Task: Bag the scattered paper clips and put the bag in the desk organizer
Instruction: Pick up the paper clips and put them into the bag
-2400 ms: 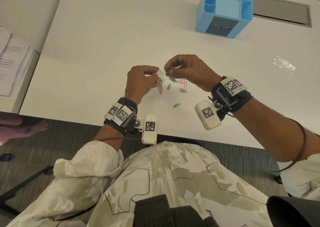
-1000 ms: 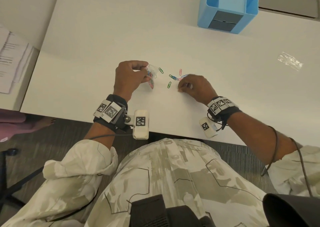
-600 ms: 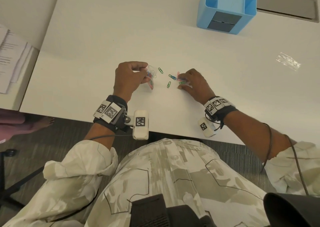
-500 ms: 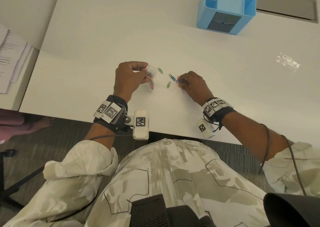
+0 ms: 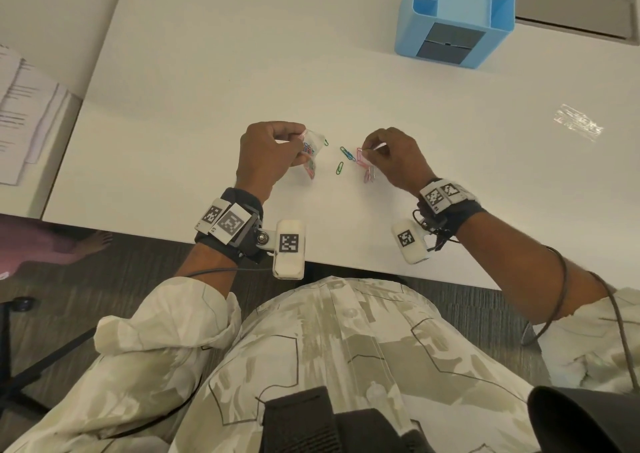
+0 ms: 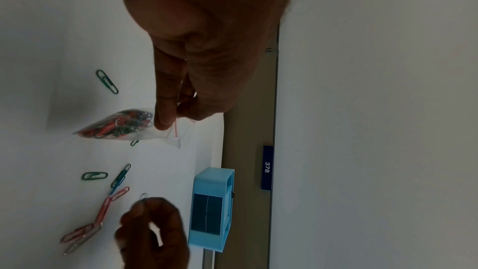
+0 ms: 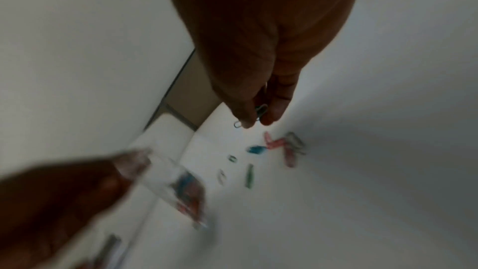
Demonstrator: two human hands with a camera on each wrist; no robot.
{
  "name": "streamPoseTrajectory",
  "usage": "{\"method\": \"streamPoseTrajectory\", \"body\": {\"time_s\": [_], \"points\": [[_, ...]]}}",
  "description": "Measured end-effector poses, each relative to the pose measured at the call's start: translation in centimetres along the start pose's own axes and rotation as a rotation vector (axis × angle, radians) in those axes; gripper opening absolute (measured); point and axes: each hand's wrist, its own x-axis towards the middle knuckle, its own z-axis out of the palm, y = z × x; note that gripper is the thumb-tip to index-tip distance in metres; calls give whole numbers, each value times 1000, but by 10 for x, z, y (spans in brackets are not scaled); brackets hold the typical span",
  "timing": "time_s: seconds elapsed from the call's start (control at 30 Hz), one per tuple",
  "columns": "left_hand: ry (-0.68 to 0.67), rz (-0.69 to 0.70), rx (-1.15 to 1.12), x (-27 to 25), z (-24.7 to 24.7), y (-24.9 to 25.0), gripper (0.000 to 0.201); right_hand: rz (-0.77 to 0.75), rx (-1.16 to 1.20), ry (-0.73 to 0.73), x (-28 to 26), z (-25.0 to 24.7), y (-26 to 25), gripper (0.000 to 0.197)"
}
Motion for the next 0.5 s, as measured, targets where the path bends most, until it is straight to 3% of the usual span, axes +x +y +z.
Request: {"method": "streamPoseTrajectory", "body": {"time_s": [0.1, 0.2, 0.3, 0.5], "points": [[-16, -2, -2, 0, 4, 0, 19, 109, 313, -29, 0, -17, -26, 14], [-27, 1, 0, 0, 9, 0, 19, 100, 542, -88, -1, -34, -55, 21], [-30, -1, -5, 0, 13, 2, 20, 38, 509, -134, 0, -43, -77, 18], [-39, -4, -1, 3, 19, 6, 21, -79, 174, -152, 4, -43, -96, 18]]}}
